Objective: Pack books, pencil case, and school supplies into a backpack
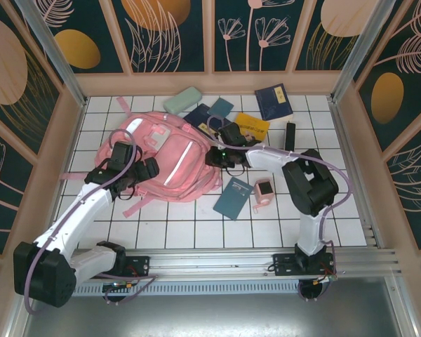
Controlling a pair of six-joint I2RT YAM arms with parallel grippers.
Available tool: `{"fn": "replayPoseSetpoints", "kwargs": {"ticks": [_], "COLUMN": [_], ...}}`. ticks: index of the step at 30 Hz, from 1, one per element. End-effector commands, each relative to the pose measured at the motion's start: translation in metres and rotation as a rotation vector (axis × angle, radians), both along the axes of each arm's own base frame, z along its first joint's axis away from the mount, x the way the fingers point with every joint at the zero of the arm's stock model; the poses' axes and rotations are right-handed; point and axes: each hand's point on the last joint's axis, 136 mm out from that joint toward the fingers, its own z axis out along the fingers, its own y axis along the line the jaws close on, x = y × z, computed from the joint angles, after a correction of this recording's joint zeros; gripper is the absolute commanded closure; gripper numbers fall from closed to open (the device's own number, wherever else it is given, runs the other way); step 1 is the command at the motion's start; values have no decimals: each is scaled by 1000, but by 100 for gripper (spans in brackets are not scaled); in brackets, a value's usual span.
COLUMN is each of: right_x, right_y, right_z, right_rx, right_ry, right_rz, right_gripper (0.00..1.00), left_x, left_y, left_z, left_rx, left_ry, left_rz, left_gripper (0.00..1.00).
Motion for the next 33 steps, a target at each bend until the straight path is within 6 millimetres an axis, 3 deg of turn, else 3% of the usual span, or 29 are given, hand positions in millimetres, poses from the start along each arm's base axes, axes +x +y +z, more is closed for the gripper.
{"fn": "replayPoseSetpoints", "kwargs": {"ticks": [1,5,10,14,19,22,33], "right_x": [14,35,59,62,52,42,2], "right_y": [3,6,0,-5,-11,-15,-33], "right_z": [-5,-1,26,47,57,61,62], "right_rx": [-51,-53,-43,-9,24,44,96], "right_ry": [-20,-40,-92,-127,-138,-139,-151], "right_rz": [12,10,-19,-19,-15,-17,-3], "right_gripper": [89,99,100,100,73,65,65], "left_x": [0,4,13,25,46,59,90], "left_y": [-8,-19,-33,-45,-63,-71,-119], "left_z": [5,5,6,7,-2,-12,-38], "left_rx": [46,49,87,122,137,141,16], "left_ry": [2,4,4,-5,5,18,68], "left_rz": [-57,-95,-135,-152,-185,-195,-302], "left_gripper": [12,17,18,18,19,20,26]}}
